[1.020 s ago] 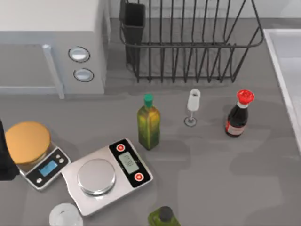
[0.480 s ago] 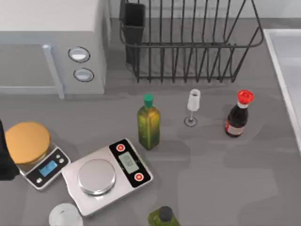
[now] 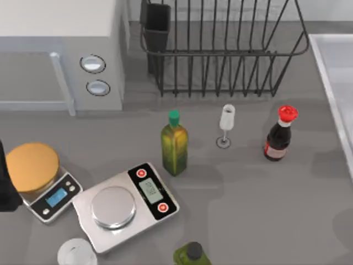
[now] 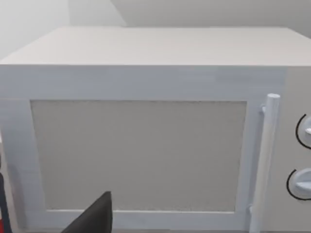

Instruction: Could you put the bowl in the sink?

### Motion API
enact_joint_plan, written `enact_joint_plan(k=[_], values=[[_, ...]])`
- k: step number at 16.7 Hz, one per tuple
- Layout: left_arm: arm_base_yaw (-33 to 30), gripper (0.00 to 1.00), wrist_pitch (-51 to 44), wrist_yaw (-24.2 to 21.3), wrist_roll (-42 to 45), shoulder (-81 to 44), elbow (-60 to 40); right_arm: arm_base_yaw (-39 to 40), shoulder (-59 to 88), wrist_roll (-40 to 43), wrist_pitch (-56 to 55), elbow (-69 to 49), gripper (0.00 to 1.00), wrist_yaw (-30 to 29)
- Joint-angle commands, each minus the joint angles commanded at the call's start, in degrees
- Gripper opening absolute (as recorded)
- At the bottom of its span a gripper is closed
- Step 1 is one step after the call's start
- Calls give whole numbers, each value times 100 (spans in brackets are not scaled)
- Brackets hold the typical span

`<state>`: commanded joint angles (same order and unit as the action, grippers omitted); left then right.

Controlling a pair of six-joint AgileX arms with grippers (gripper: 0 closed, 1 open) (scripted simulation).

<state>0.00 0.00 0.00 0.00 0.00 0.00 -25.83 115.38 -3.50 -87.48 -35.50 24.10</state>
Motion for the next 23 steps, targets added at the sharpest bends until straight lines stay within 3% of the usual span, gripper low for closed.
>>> enact_joint_plan(k=[4, 10, 23], values=[[0, 100, 0, 0, 0, 0, 0, -351, 1006, 211, -1035, 598, 0, 324], [0, 100, 0, 0, 0, 0, 0, -442, 1161, 266, -1188, 746, 0, 411], [0, 100, 0, 0, 0, 0, 0, -442, 1161, 266, -1188, 746, 98, 411]])
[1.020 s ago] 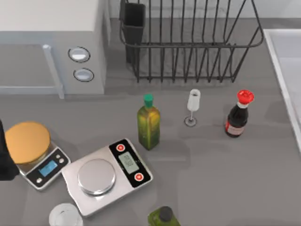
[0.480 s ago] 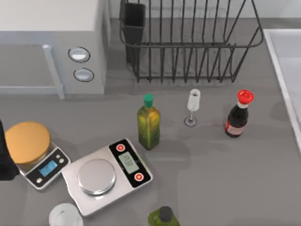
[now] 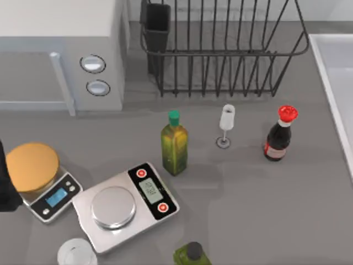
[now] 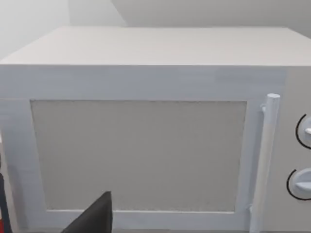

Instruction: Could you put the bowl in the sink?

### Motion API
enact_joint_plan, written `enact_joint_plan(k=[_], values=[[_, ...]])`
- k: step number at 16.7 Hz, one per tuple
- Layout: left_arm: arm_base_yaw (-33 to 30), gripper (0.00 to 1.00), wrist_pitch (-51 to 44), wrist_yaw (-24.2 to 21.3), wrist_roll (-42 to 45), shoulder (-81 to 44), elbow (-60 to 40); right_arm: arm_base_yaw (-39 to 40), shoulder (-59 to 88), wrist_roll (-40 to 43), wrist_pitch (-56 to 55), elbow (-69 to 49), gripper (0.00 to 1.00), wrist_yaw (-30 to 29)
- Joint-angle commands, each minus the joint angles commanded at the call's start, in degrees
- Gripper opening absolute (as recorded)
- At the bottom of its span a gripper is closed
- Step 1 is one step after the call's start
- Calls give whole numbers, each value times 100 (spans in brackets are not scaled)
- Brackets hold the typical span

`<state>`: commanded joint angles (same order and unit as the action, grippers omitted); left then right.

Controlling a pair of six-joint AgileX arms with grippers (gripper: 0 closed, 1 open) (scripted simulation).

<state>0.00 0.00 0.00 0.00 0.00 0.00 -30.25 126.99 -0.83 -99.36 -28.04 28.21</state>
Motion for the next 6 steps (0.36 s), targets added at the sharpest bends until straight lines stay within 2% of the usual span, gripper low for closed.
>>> enact_joint_plan(k=[6], values=[[0, 100, 0, 0, 0, 0, 0, 0, 0, 0, 0, 0, 100, 0]])
